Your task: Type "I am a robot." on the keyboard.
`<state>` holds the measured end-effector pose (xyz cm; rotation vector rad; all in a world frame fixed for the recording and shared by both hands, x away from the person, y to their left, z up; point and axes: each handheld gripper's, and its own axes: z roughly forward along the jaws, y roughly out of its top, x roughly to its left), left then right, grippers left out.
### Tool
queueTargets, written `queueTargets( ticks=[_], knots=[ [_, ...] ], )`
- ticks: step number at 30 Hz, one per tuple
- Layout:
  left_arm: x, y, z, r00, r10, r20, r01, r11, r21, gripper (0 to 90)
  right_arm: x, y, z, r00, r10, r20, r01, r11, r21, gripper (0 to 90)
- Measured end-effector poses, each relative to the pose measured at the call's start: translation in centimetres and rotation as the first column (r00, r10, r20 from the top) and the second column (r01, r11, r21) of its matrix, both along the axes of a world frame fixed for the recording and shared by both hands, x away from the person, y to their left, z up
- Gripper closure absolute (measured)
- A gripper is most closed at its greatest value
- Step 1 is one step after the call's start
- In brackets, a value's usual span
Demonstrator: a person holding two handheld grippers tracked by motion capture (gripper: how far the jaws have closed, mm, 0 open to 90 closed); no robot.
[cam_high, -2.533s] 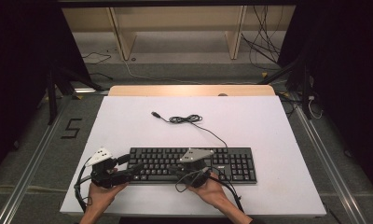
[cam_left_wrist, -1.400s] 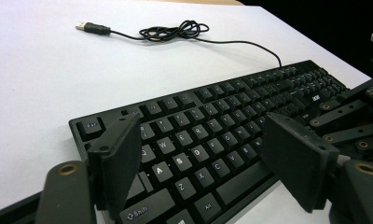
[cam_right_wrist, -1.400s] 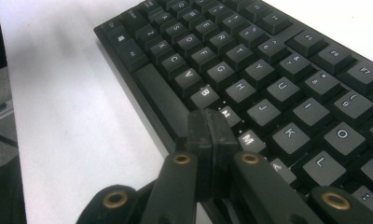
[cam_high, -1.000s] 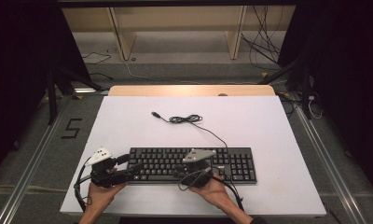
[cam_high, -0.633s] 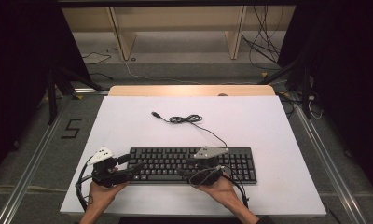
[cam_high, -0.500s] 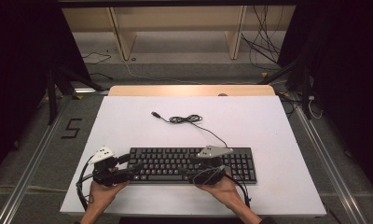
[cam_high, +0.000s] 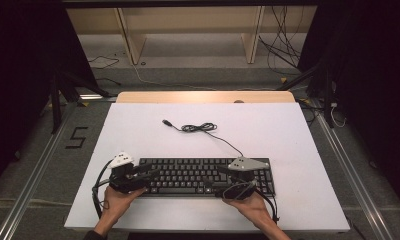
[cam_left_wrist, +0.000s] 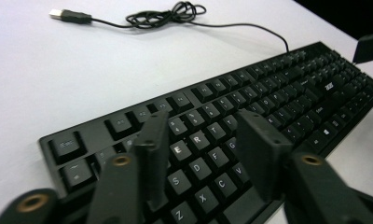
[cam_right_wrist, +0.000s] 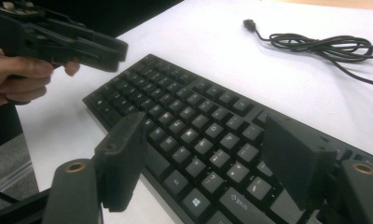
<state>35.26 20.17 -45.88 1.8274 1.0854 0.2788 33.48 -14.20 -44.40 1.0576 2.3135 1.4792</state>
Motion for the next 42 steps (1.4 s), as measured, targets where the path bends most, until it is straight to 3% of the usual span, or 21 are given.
queueTargets(
  ticks=[7, 14, 23, 42],
  knots=[
    [1.0, -1.3, -0.2, 0.999, -0.043, -0.011, 0.044, 0.9979, 0.048, 77.0, -0.4, -0.6, 0.4, 0.9999, -0.01, 0.012, 0.01, 1.0, 0.017, 30.6],
    [1.8, -1.8, -0.5, 0.9979, -0.057, -0.03, 0.059, 0.9959, 0.068, 87.8, -0.7, -0.9, 0.4, 0.9997, -0.016, 0.016, 0.016, 1.0, 0.022, 29.6],
    [2.5, -3.1, -0.9, 0.9952, -0.083, -0.052, 0.088, 0.9911, 0.1, 88.8, -0.9, -1.1, 0.5, 0.9998, -0.013, 0.015, 0.013, 1.0, 0.025, 28.7],
    [3.1, -3.5, -1.9, 0.9925, -0.071, -0.099, 0.085, 0.986, 0.144, 89.0, -1.0, -1.0, 0.4, 0.9999, -0.005, 0.013, 0.005, 1.0, 0.02, 28.6]
  ],
)
